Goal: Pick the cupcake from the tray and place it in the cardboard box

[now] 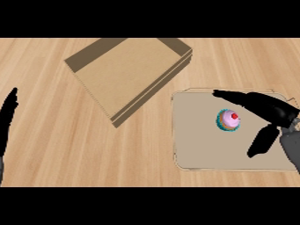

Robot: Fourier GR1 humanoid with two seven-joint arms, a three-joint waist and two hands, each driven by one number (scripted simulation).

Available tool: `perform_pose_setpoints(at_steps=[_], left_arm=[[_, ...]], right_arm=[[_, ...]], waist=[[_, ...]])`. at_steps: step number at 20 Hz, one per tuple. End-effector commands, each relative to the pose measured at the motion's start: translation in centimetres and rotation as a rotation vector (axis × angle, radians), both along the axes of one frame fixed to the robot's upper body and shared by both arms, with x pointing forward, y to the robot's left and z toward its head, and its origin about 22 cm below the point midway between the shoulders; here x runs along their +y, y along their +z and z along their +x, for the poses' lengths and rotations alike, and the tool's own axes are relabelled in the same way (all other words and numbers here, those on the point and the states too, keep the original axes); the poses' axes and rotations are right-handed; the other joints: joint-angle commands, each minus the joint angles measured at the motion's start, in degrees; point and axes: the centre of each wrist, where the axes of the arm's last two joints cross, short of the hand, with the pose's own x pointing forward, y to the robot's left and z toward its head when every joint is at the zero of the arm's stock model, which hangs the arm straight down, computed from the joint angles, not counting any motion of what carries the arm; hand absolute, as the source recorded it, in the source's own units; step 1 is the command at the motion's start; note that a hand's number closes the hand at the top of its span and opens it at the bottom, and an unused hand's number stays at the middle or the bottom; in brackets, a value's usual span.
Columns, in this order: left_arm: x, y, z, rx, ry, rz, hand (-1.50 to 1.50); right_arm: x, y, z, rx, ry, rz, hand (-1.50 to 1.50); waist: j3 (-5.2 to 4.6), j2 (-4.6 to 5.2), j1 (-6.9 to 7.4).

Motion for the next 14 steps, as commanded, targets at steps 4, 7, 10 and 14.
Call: perform_pose_setpoints(at_steps=[4,7,10,14], left_arm=[[-0.7,-1.1,-0.4,0.002,-0.021,-0.006,0.0],[1.3,0.2,1.4,-0.015,-0.009,-0.021,0.0],[-0.9,1.2,0.3,-0.001,-0.003,0.007,0.0],[-0.6,0.4,0.9,-0.012,-0.011,-0.01,0.0]], right_arm=[[0.8,-2.7,-0.1,0.06,-0.035,-0.123,-1.5],[3.3,-3.4,-1.0,0.071,-0.049,-0.115,-1.5],[2.8,-2.3,0.9,0.039,-0.108,-0.131,1.5],[3.7,-4.5,1.1,-0.167,-0.136,-0.098,1.5]], waist=[[0.01,0.12,0.34],[0.0,0.08,-0.01],[0.02,0.04,0.33],[0.03,0.18,0.41]])
